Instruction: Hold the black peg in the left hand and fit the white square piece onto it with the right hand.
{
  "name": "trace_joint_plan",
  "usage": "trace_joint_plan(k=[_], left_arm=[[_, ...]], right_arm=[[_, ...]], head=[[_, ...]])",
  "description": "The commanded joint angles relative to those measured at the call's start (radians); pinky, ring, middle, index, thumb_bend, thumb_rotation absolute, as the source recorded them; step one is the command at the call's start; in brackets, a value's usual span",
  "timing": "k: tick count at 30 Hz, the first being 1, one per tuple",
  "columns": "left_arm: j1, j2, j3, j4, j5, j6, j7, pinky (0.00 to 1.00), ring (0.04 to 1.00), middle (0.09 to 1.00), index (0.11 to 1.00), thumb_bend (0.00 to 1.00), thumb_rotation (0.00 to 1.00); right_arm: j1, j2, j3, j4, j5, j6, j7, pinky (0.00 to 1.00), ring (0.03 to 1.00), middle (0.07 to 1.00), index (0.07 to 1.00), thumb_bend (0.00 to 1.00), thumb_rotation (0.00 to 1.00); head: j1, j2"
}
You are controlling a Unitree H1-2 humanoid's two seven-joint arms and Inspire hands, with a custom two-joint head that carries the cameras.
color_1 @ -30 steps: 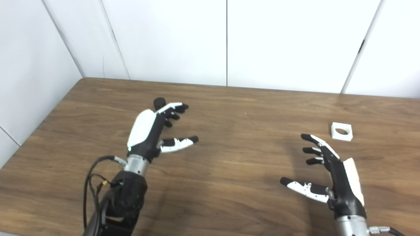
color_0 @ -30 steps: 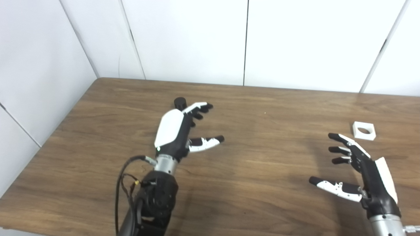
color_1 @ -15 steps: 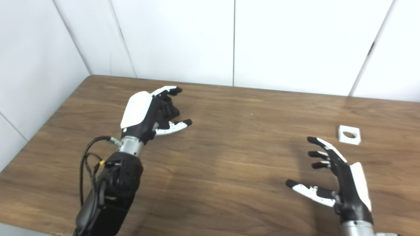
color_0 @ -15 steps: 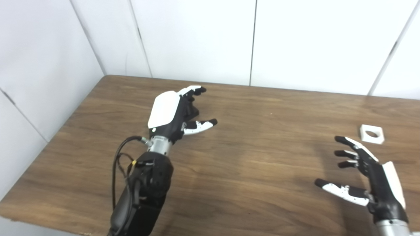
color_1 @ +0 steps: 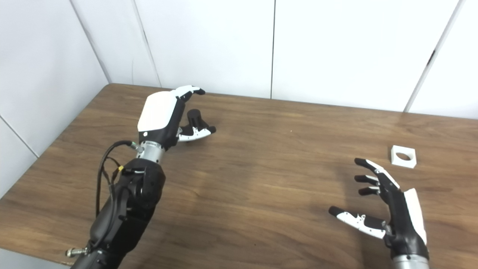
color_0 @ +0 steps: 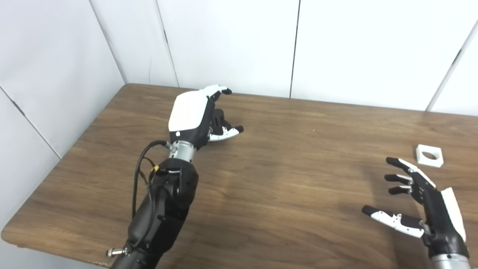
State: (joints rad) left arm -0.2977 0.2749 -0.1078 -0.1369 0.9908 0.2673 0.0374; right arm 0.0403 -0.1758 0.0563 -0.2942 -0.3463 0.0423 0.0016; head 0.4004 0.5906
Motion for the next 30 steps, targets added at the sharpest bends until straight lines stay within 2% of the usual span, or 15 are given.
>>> trace_joint_plan(k=[1,7,15,20,30], left_arm=[[-0.057,0.029,0.005,-0.001,0.032,0.022,-0.001,0.69,0.807,0.820,0.750,0.74,0.35],[-0.075,0.042,-0.005,0.040,0.057,0.044,0.000,0.75,0.824,0.830,0.736,0.76,0.34],[-0.097,0.045,-0.023,0.107,0.123,0.126,-0.012,0.77,0.891,0.901,0.744,0.86,0.43],[-0.108,0.051,-0.025,0.146,0.129,0.156,-0.003,0.80,0.922,0.942,0.747,0.89,0.46],[-0.127,0.052,-0.018,0.234,0.143,0.201,0.019,0.79,0.912,0.946,0.740,0.92,0.54]], right_arm=[[-0.026,0.000,-0.008,-0.026,-0.002,-0.013,-0.004,0.59,0.720,0.846,0.796,0.68,0.00],[-0.029,0.004,-0.011,-0.033,0.001,-0.005,-0.002,0.58,0.723,0.846,0.796,0.68,0.00],[-0.033,0.002,-0.008,-0.039,-0.008,-0.003,0.000,0.57,0.709,0.841,0.790,0.68,0.00],[-0.034,0.006,-0.008,-0.051,-0.005,0.016,0.006,0.56,0.703,0.846,0.788,0.69,0.00],[-0.034,0.007,-0.001,-0.043,-0.018,0.006,0.000,0.56,0.685,0.842,0.782,0.71,0.00]], head=[[0.000,0.001],[-0.002,0.001],[-0.005,0.003],[-0.006,0.004],[-0.015,-0.001]])
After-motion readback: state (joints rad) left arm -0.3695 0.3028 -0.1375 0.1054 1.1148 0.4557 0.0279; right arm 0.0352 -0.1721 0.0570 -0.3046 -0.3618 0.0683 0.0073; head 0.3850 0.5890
